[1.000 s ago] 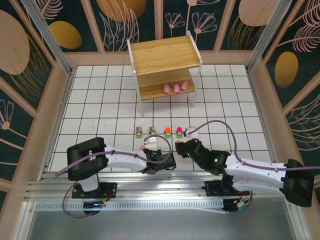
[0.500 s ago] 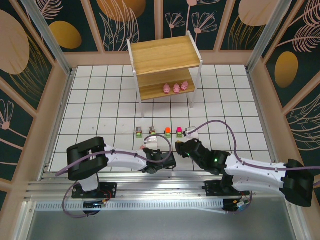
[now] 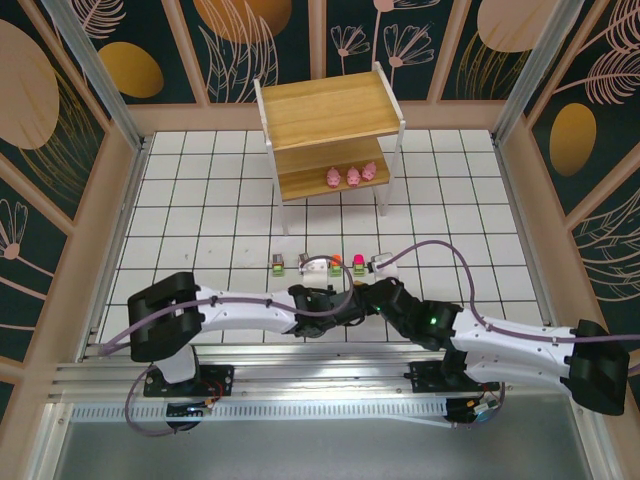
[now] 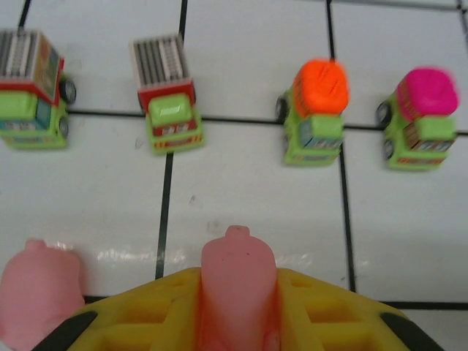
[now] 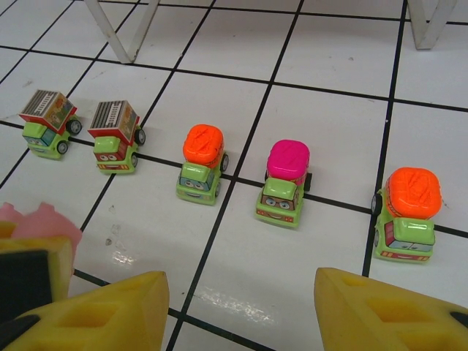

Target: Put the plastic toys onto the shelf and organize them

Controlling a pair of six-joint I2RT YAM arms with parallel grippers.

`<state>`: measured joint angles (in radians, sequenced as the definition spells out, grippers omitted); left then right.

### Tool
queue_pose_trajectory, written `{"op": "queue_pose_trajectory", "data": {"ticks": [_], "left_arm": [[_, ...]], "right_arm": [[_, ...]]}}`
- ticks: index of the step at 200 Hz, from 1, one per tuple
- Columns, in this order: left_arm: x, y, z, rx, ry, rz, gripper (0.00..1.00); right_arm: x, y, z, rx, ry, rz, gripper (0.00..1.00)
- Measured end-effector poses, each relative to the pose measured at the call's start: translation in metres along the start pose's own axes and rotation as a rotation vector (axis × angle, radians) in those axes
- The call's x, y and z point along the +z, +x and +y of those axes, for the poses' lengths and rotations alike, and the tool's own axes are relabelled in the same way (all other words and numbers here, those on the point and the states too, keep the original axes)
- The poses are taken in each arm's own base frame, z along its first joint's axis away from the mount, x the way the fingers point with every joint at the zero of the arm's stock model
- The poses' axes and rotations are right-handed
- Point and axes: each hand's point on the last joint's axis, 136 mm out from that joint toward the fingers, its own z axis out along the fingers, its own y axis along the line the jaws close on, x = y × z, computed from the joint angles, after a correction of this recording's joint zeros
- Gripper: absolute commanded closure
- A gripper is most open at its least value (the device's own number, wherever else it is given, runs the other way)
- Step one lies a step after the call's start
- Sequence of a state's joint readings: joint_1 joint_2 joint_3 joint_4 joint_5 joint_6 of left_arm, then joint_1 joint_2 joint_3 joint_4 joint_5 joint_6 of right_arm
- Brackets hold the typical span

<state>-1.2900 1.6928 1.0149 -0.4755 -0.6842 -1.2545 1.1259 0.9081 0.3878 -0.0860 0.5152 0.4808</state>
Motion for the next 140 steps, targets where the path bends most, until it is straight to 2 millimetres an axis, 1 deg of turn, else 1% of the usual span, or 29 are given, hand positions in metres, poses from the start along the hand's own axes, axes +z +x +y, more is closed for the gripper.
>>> {"op": "queue_pose_trajectory", "data": {"ticks": [18, 56, 107, 140], "left_arm": [[-0.001, -0.017, 0.0, -0.003, 0.001, -0.024, 0.71], [0.001, -0.05, 0.007, 0.017, -0.026, -0.063, 0.7], [-0.001, -0.099, 0.006, 0.032, -0.027, -0.111, 0.7], [0.0, -0.13, 0.012, 0.038, -0.039, -0.14, 0.7]], "right_arm": [[-0.002, -0.002, 0.0, 0.007, -0.007, -0.01, 0.44], [-0.006, -0.006, -0.001, 0.019, -0.015, -0.03, 0.44], [-0.006, -0.007, -0.001, 0.02, -0.014, -0.033, 0.44], [-0.006, -0.007, -0.001, 0.02, -0.013, -0.034, 0.44]]}}
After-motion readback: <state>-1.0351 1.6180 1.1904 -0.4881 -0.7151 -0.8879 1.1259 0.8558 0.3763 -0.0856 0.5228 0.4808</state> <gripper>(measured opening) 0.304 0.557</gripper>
